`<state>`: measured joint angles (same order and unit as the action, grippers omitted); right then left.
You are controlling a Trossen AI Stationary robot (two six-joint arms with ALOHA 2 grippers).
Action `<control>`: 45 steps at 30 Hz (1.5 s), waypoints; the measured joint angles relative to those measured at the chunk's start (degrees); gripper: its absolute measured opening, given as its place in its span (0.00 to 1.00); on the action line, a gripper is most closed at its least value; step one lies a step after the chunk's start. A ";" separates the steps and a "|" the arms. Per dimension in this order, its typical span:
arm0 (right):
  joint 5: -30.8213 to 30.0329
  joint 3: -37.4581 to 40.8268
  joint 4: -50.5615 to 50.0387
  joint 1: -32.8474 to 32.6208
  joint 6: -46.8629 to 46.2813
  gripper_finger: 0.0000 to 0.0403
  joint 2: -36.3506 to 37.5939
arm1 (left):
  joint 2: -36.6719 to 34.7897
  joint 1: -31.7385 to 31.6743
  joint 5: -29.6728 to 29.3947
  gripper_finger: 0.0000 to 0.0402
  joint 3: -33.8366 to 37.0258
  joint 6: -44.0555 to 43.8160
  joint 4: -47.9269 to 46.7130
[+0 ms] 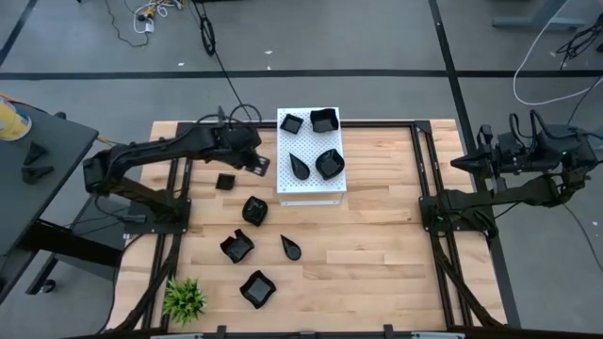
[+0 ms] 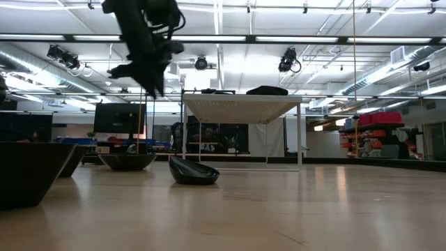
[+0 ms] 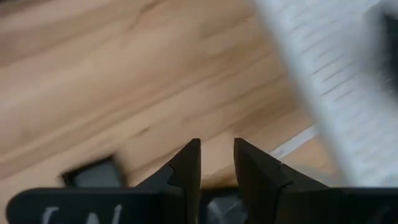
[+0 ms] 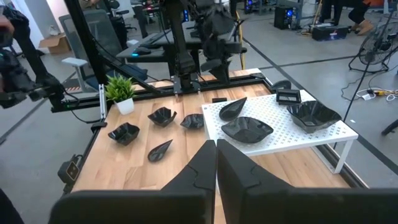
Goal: Pick & Place Mini shaped plates
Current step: Stack the square plate on top of the square plate on the shelf
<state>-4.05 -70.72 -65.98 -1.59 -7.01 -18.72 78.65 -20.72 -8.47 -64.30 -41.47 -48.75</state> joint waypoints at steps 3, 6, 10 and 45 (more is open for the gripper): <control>-0.01 0.00 -0.01 -0.01 0.00 0.05 0.00 | -1.61 -0.72 0.89 0.25 3.50 -0.84 -2.25; -0.01 0.00 -0.01 -0.01 0.00 0.05 -0.02 | -3.09 -1.33 2.49 0.25 7.79 -2.22 -2.77; 0.00 0.00 -0.01 -0.01 0.00 0.05 0.00 | -4.99 -2.02 4.80 0.25 12.50 -2.94 -3.20; 0.00 0.00 -0.01 0.00 0.00 0.05 0.00 | -7.41 -18.18 7.26 0.58 26.59 2.23 1.08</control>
<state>-4.04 -70.72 -66.00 -1.59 -7.01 -18.72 71.24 -38.91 -1.21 -37.71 -39.25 -47.66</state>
